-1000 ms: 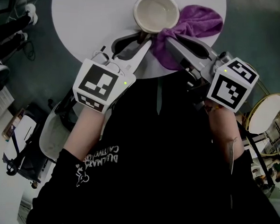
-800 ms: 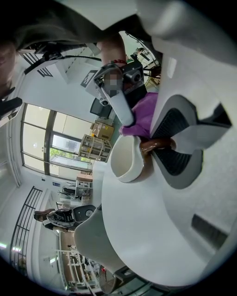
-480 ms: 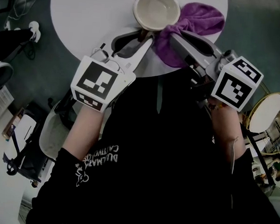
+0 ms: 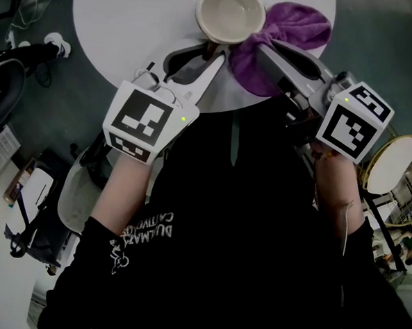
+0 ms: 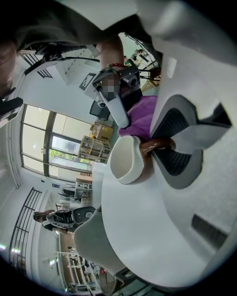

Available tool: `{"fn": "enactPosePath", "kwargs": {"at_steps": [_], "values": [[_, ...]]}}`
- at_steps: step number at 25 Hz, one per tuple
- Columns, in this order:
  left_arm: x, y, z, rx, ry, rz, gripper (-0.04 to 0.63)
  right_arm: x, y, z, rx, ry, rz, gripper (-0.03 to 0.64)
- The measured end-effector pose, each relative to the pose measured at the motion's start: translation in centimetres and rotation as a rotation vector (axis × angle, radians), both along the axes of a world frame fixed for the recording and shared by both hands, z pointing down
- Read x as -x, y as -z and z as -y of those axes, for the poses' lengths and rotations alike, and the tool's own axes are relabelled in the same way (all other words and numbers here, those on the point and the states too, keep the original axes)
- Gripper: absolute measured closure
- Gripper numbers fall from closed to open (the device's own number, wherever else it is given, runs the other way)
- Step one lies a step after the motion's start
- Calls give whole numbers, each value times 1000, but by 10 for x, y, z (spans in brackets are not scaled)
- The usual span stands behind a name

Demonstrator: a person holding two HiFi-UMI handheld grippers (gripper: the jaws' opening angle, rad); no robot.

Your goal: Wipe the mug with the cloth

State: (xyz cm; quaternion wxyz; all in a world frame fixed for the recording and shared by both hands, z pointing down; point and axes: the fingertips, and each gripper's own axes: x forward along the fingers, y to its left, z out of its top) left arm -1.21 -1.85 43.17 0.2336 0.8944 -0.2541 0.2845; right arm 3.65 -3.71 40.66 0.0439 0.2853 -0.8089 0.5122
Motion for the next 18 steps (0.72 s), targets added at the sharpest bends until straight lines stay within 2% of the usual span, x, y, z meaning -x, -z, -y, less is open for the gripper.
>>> {"fn": "enactPosePath", "kwargs": {"at_steps": [18], "values": [[-2,-2,-2,3,-34,6,512,-14,3,19,-20,-34,-36,568]]}}
